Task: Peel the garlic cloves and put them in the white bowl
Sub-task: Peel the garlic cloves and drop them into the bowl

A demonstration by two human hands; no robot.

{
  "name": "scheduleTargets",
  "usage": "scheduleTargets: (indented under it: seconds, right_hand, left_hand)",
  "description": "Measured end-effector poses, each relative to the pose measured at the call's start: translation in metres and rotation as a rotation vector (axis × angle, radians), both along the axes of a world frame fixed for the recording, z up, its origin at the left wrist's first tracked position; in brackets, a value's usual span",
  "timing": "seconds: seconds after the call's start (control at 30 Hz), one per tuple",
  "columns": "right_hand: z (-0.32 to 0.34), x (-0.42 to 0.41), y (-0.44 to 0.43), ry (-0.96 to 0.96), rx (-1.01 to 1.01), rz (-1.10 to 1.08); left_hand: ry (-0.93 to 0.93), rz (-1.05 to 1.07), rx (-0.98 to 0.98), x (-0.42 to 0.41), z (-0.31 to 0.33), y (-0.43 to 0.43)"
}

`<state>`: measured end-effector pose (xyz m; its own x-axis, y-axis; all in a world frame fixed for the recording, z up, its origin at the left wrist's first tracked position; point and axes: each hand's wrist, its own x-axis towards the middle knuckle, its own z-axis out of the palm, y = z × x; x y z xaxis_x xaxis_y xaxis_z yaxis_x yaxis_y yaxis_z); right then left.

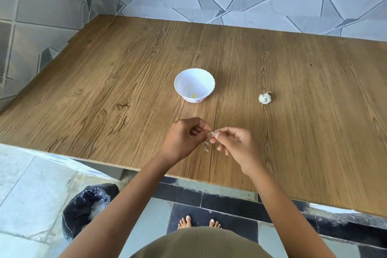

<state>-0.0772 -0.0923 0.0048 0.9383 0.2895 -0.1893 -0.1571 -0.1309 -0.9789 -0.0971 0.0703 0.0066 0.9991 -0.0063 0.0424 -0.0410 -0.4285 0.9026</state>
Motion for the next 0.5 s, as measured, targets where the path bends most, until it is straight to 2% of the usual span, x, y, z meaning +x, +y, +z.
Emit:
scheduleTargets:
  seconds: [0.17,0.33,0.5]
  right_hand:
    - [-0.002,-0.001,0.002,-0.015,0.013,-0.013]
    - [-0.005,0.002,0.001,-0.002,0.000,-0.005]
    - [-0.015,0.002,0.000,-0.120,-0.182,0.018]
  left_hand:
    - [0.067,0.031,-0.070,0.000,-0.001,-0.002]
    - [0.205,0.045,-0.295,-0.003,0.004,-0.002]
    - [0.218,0.077,-0.207,-0.001,0.000,0.004]
